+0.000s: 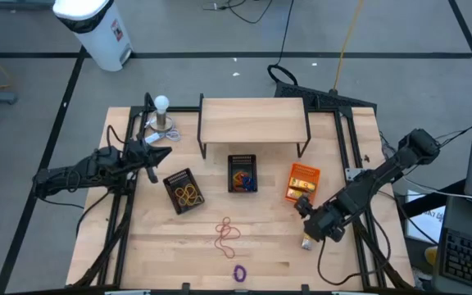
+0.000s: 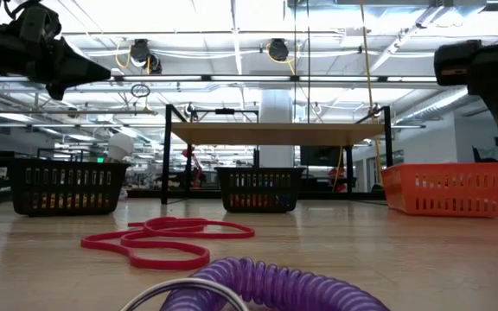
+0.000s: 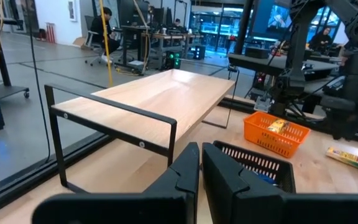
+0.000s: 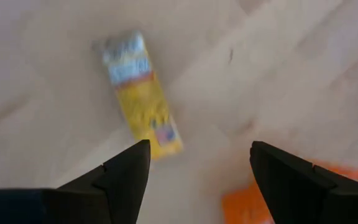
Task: Pick & Place Office Desk Supplies
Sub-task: Put the crayon box into the orange basket
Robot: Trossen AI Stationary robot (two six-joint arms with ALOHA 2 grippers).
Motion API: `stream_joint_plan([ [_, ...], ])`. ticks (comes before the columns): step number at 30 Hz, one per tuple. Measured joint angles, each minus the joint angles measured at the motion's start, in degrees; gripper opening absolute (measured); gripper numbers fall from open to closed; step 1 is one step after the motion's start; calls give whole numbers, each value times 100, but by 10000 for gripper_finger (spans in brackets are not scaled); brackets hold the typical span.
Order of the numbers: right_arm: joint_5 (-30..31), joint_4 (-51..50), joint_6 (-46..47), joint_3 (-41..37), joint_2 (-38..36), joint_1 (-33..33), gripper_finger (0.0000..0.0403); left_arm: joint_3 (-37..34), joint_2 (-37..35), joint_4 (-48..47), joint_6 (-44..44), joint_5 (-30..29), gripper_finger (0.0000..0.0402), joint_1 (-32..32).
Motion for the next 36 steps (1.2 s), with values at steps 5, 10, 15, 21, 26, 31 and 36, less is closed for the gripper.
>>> stream_joint_plan([
  [5,-567,383,-155,0,371,41,267,0,0,-75,-117,3,19,0],
  [10,-681,334,-464,0,725,167,267,0,0,-110,-159,7,19,2],
  [15,-865,373,-625,-7,1097,247,267,-2,0,-107,-247,7,19,0],
  [21,-881,871,-552,-307,1193,241,256,-2,0,-106,-257,7,19,-1],
  [26,-940,1221,-272,-552,1161,238,244,-2,0,-105,-433,7,19,2],
  [31,-1032,1363,36,-621,1166,243,215,-2,0,-105,-431,7,19,2],
  [36,-1134,1492,93,-626,1176,243,167,-2,0,-105,-413,7,19,1],
])
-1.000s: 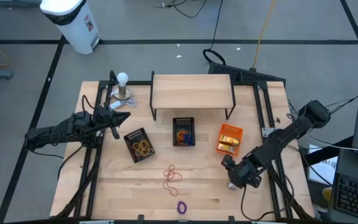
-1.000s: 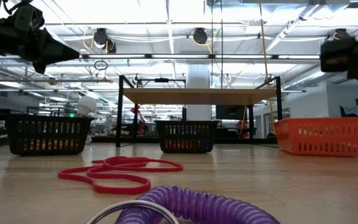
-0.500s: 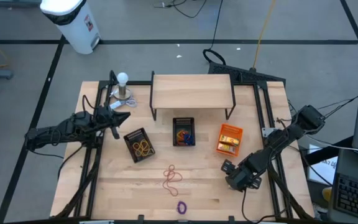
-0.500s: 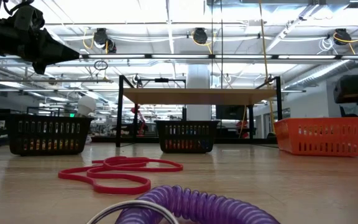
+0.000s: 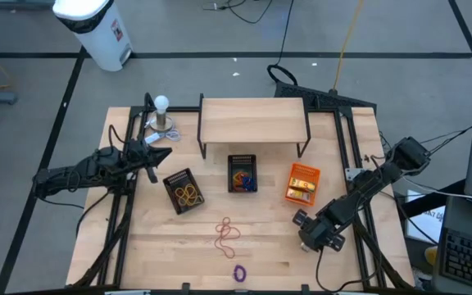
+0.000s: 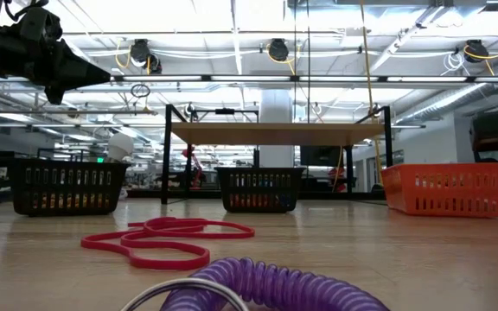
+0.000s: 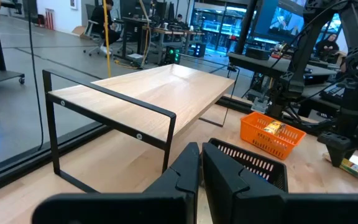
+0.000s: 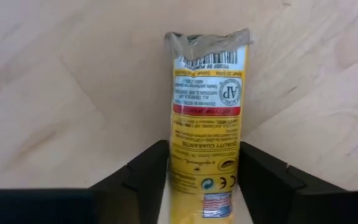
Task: Pick & Place Office Desk Supplies
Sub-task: Put the crayon box into the orange basket
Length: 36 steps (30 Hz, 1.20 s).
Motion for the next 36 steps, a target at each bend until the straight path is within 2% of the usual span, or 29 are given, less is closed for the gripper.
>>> stream_joint_plan([
  [8,-40,295,698,-8,7,0,115,0,0,0,15,-2,19,0],
  [14,1,1377,1251,-19,-46,0,104,0,0,2,15,-18,19,-1],
  [18,290,1978,1347,-19,-305,-53,101,0,0,17,13,-22,19,0],
  [24,915,2439,1372,-19,-1284,-340,91,-4,0,51,13,-22,19,0],
  [30,900,2485,1707,-19,-2559,-952,87,-4,-2,50,11,-25,19,-1],
  [36,921,2491,1774,-15,-3494,-1456,86,-4,-1,49,143,-25,19,-1],
])
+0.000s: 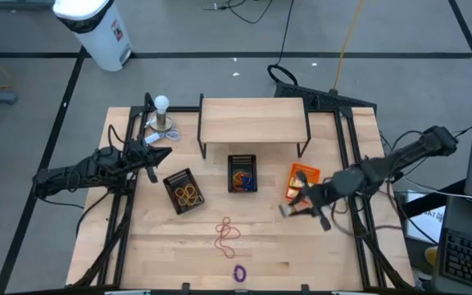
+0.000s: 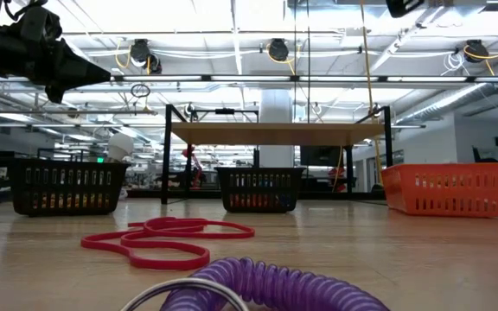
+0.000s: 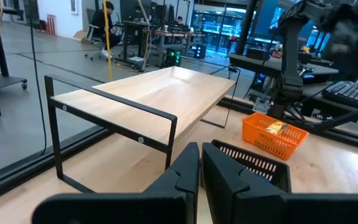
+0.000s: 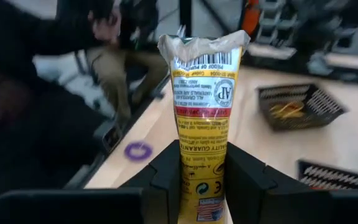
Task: Pick & Place Office Desk Supplies
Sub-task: Put the crayon box into the orange basket
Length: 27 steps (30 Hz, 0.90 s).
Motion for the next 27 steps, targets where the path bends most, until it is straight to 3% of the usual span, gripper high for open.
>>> stream_joint_plan([
  [7,274,254,-341,-236,-969,-379,86,0,0,4,23,-1,19,1],
  [15,289,1046,55,-1501,-2608,-1005,86,0,1,59,357,-3,19,-1],
  [19,596,1159,450,-2091,-3309,-1191,86,0,-2,176,404,-3,19,-1],
  [27,861,1390,529,-3150,-3978,-1257,86,0,-2,167,24,-3,19,1],
])
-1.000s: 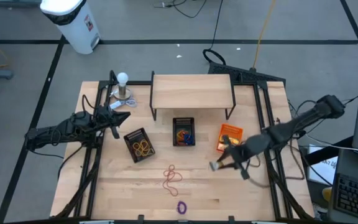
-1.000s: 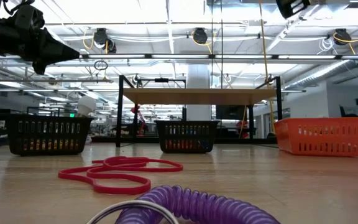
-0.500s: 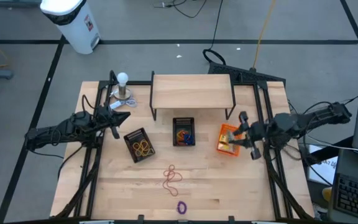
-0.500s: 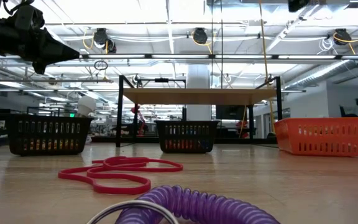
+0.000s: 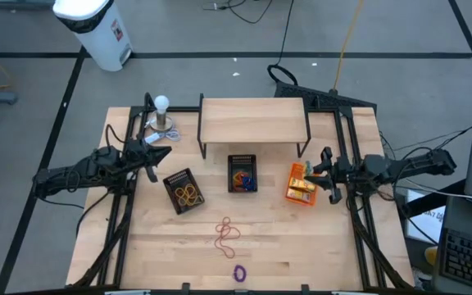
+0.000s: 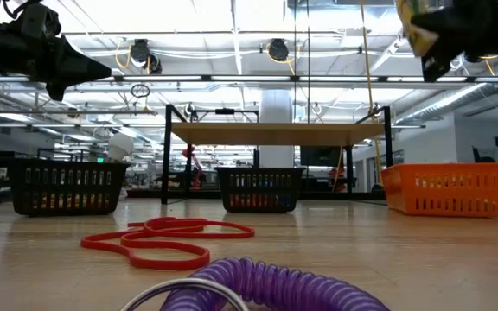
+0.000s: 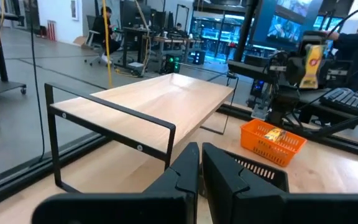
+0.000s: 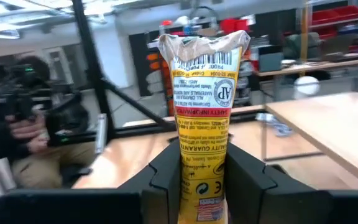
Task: Pick & Place Office Desk Supplies
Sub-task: Put the crayon box into the orange basket
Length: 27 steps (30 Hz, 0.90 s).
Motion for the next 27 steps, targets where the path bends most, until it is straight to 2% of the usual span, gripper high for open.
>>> stream_joint_plan([
  [6,0,430,-80,-593,-192,0,86,0,0,-68,-6,0,19,0],
  [17,19,465,-273,-884,-230,-2,86,0,2,-301,-36,-31,19,-2],
  [27,-4,182,-365,-897,-224,-2,86,0,2,-293,-30,-712,19,0],
])
